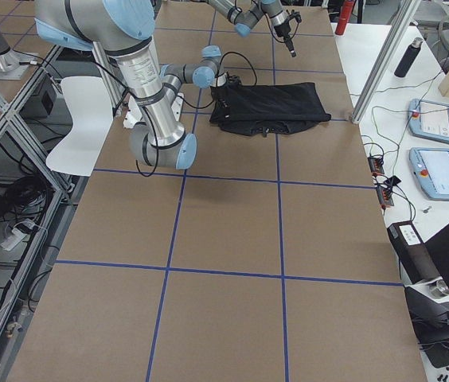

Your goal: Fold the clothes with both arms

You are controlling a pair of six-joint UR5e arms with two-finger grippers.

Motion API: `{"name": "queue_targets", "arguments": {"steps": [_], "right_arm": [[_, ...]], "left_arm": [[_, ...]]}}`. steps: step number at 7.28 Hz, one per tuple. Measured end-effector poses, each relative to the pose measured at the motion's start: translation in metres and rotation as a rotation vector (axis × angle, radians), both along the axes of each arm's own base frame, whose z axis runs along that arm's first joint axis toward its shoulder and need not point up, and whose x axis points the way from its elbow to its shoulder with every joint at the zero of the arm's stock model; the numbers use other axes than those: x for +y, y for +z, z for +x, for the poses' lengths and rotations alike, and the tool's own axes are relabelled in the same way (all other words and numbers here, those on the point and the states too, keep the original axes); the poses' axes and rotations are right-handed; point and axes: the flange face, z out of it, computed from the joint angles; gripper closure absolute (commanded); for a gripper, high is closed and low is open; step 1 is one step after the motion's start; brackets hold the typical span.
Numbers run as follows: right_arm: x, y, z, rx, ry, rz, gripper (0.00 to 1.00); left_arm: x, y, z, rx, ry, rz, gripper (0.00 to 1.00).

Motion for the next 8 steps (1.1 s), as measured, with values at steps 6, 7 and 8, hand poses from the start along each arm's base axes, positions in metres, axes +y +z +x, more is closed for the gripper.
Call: {"name": "queue_targets", "arguments": {"steps": [6, 7, 8], "right_arm": [[-0.0007, -0.0068, -0.0118, 0.004, -0.007, 0.003, 1.0], [-0.0006, -0.0068, -0.0117, 0.003, -0.007, 0.003, 1.0], [-0.0021, -0.0079, -0.0102, 0.001, -0.005, 0.004, 1.0]], "left_arm": [[0.0001, 0.0019, 0.0002, -0.002, 0.001, -0.003, 0.0], [0.0001, 0.0022, 0.0002, -0.002, 0.001, -0.003, 0.0], [0.0001, 0.0023, 0.0002, -0.002, 0.001, -0.004, 0.0]]}}
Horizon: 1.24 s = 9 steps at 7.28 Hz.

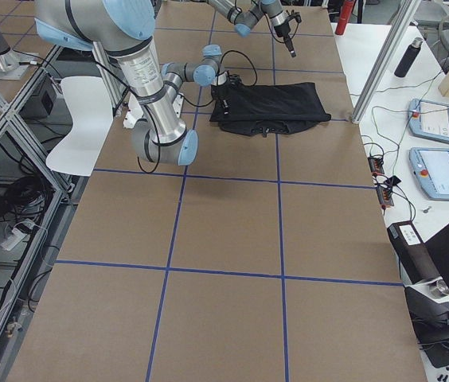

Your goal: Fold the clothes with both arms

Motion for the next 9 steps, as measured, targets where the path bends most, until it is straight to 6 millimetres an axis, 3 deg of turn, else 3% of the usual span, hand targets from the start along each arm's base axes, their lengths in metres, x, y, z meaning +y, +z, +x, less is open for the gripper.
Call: {"name": "queue_targets", "arguments": {"steps": [3, 5, 7, 8, 9], "right_arm": [[-0.009, -0.003, 0.024, -0.026, 0.02, -0.005, 1.0], [0.01, 0.034, 0.046, -0.028, 0.093, -0.072, 1.0], [0.026, 0.041, 0.049, -0.057, 0.174, -0.15, 0.48], [0.028, 0.04, 0.05, -0.066, 0.195, -0.168, 0.0], [0.028, 0.037, 0.055, -0.08, 0.209, -0.178, 0.0]], "left_arm": [[0.0, -0.002, 0.0, 0.003, 0.0, 0.003, 0.0], [0.0, -0.003, 0.0, 0.004, 0.0, 0.005, 0.0], [0.0, -0.004, 0.0, 0.004, 0.0, 0.006, 0.0], [0.0, -0.004, 0.0, 0.005, 0.0, 0.006, 0.0], [0.0, -0.004, 0.0, 0.005, 0.0, 0.006, 0.0]]}}
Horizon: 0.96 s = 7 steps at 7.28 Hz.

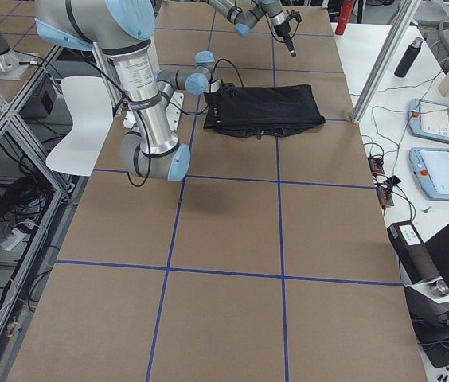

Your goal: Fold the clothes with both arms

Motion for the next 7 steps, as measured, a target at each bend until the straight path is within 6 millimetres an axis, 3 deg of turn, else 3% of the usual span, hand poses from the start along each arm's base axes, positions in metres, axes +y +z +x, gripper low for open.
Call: {"name": "queue_targets", "arguments": {"steps": [4, 6, 7], "right_arm": [[-0.011, -0.015, 0.014, -0.054, 0.073, -0.028, 0.0], [-0.013, -0.015, 0.017, -0.255, 0.371, -0.255, 0.05], [-0.012, 0.001, 0.022, -0.361, 0.515, -0.389, 0.06]], "left_arm": [[0.0, -0.002, -0.001, 0.002, -0.001, 0.003, 0.0], [0.001, -0.002, -0.001, 0.003, 0.0, 0.004, 0.0], [0.001, -0.002, -0.001, 0.003, 0.0, 0.004, 0.0]]}}
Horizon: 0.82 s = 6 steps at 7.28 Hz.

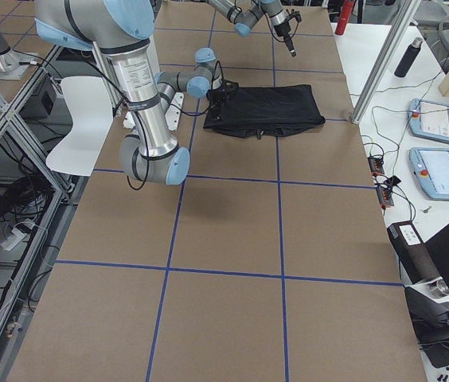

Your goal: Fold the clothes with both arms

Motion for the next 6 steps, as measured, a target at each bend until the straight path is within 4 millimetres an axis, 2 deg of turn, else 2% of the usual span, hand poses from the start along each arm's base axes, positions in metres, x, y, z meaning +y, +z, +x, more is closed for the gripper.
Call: {"name": "queue_targets", "arguments": {"steps": [2, 3, 6], "right_arm": [[0.002, 0.021, 0.009, -0.096, 0.125, -0.132, 0.08], [0.004, 0.025, 0.008, -0.107, 0.147, -0.163, 0.05], [0.018, 0.031, -0.002, -0.104, 0.145, -0.193, 0.08]], "left_arm": [[0.0, 0.0, 0.0, 0.0, 0.0, 0.0, 0.0], [0.0, 0.0, 0.0, 0.0, 0.0, 0.0, 0.0], [0.0, -0.001, 0.0, 0.001, 0.0, 0.001, 0.0]]}}
